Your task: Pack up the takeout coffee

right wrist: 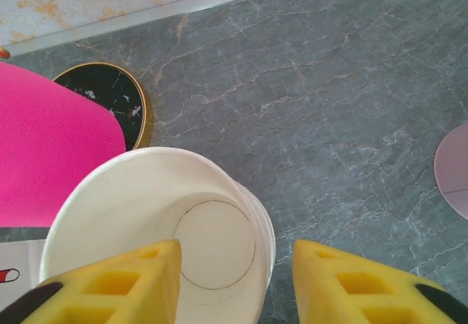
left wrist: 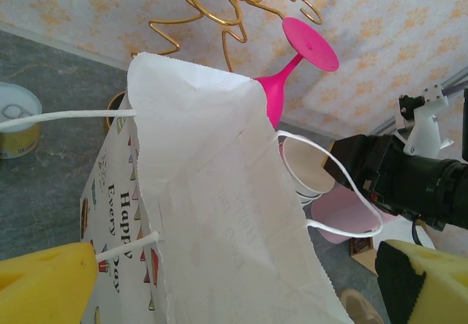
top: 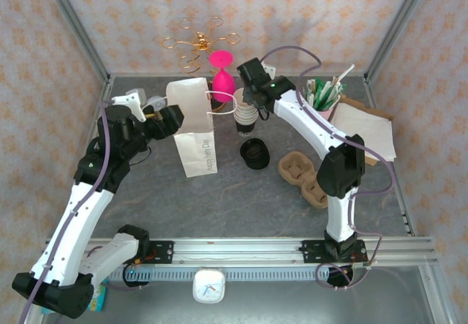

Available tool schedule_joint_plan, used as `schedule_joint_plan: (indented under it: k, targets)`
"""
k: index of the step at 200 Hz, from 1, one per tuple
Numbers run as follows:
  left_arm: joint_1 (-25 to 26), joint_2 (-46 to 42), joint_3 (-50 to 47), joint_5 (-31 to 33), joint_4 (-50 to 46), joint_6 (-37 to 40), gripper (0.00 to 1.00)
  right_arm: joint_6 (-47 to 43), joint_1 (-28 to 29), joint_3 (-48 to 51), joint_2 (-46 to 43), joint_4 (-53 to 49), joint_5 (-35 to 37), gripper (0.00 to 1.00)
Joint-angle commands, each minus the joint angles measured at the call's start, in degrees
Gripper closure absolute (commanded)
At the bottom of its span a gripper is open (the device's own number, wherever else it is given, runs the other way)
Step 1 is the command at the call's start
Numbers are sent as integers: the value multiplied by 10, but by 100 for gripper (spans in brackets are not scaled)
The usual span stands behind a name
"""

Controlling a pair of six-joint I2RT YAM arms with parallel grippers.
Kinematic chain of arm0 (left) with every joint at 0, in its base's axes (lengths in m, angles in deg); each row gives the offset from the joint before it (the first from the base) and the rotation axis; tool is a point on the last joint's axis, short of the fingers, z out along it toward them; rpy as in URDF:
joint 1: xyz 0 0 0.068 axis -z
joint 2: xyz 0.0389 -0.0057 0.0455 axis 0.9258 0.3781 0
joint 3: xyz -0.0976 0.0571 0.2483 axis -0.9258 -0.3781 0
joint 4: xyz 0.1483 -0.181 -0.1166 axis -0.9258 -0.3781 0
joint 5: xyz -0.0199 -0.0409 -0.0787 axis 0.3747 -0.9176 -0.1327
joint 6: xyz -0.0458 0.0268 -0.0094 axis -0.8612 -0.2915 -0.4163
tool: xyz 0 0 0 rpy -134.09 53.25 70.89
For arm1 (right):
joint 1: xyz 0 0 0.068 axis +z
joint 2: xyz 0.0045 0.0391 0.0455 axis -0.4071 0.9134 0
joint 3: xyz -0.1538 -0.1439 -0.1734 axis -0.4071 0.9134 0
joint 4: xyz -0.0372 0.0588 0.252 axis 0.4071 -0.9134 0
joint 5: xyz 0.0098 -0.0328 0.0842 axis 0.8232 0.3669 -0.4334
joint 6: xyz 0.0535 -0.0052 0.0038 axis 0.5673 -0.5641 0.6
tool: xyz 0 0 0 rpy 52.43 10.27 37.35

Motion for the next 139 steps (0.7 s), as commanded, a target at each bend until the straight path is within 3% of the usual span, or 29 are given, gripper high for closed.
schedule_joint_plan:
  k: [1, 67, 126, 139]
  targets:
    - [3, 6, 25, -14, -10, 18, 1, 1, 1, -19, 15, -27, 19, 60]
    - [3, 15, 32, -22, -12, 22, 1, -5, 1, -34, 25, -27, 15, 78]
    - [3, 20, 40, -24, -19, 28, 1, -2, 1, -42, 36, -32, 4, 75]
    - [3, 22, 44, -25, -23, 31, 1, -3, 0, -42, 36, -32, 3, 79]
